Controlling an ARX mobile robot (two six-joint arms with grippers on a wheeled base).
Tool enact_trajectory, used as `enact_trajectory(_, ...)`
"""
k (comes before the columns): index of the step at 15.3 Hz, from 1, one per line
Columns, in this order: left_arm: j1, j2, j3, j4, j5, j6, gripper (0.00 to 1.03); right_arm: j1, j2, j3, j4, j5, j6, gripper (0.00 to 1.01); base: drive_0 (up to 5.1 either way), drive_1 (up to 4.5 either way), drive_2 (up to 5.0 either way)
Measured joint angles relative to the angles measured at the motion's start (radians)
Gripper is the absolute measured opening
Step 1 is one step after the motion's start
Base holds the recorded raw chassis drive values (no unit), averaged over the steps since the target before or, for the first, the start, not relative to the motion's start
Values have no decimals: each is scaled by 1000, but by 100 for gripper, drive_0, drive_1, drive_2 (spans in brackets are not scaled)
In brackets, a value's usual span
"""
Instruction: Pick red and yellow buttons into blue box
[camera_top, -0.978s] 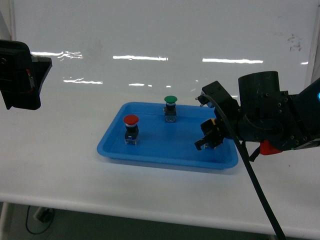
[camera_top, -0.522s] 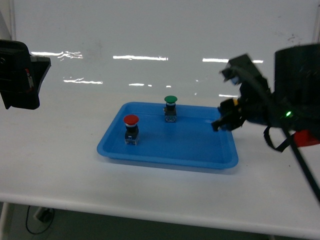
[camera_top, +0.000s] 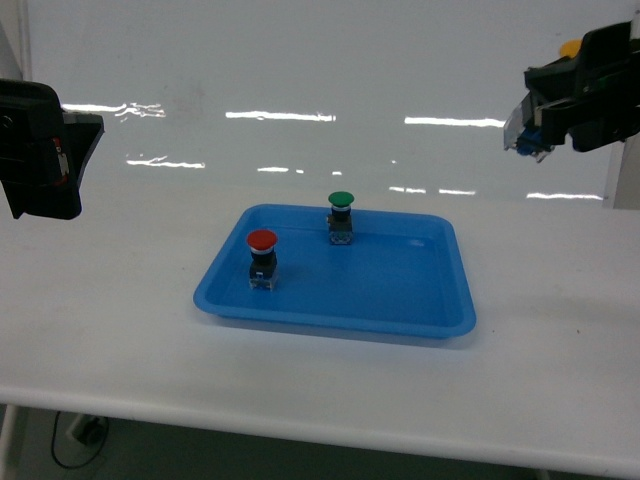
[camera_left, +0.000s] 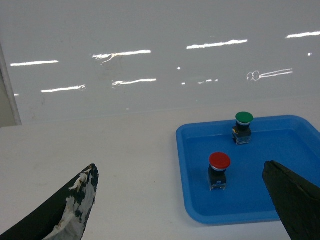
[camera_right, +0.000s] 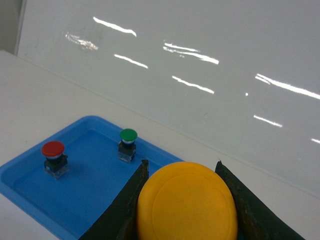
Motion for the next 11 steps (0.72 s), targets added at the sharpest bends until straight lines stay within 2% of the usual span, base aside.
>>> enact_trajectory(3,0,0,0,0,0,0,98,1,-90,-92,-55,17,0,34,0,0,0)
enact_trajectory(7,0,0,0,0,0,0,98,1,-90,-92,-55,25,-2,34,0,0,0)
enact_trajectory(8,0,0,0,0,0,0,98,0,-89,-82,-93,29,2,34,0,0,0)
enact_trajectory(9,0,0,0,0,1,0,98,2,-97,-94,-74,68,10,34,0,0,0)
enact_trajectory(11,0,0,0,-1,-1,0,98,25,-279,-183,-126,80,38,34,0,0,0)
